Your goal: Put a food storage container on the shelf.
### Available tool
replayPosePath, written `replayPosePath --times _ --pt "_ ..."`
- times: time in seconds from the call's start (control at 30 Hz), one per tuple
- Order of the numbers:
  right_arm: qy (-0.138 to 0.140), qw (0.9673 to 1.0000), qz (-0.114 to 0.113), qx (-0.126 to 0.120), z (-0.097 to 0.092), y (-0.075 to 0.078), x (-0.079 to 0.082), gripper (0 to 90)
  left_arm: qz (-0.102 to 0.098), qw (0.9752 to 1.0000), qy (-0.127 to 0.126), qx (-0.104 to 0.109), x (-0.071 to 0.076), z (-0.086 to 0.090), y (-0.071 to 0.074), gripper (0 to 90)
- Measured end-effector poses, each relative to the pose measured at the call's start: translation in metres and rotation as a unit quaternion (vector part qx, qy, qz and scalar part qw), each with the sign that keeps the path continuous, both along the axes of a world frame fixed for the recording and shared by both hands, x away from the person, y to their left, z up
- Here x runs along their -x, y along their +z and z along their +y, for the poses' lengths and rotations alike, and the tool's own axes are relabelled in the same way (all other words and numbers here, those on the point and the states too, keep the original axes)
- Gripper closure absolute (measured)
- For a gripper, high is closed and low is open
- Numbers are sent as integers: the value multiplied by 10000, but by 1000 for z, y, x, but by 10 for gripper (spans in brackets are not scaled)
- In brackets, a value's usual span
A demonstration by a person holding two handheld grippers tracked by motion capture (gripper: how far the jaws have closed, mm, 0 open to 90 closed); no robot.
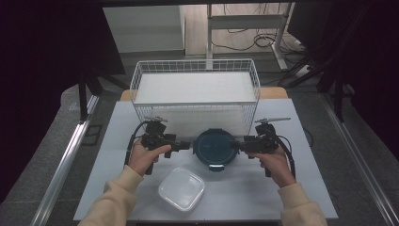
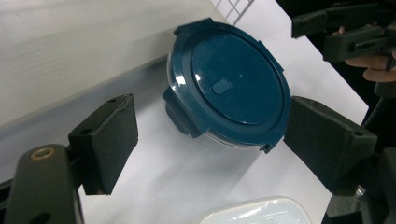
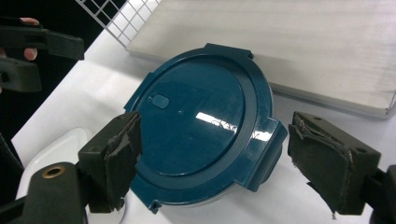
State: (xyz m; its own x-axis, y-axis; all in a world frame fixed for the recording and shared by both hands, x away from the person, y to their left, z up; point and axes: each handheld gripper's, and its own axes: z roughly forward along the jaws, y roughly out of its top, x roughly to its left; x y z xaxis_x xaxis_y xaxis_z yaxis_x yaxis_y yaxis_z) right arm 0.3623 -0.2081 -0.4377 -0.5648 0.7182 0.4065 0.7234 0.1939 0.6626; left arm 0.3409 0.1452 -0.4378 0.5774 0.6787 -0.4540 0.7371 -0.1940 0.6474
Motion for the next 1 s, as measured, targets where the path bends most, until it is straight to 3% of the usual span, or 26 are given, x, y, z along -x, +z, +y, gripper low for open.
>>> replayPosePath --times 0.2,0.27,0.37,0.73,0.97,1.0 --pt "-46 10000 84 17 3 -5 -3 153 185 9997 -103 -134 -7 -10 -10 168" --pt "-27 9999 125 45 6 -8 -4 148 258 9990 -317 -174 -8 -19 -16 164" --pt "6 9998 175 54 8 -11 -4 146 311 9988 -317 -186 -11 -25 -21 160" --pt "-131 9989 438 -134 5 -24 -10 125 601 9981 -72 127 -25 -35 -36 146" --pt "-171 9982 566 -76 7 -30 -12 97 789 9966 -229 116 -34 -35 -47 134" --pt "-185 9981 589 -77 8 -31 -12 92 912 9951 -258 266 -38 -35 -51 134"
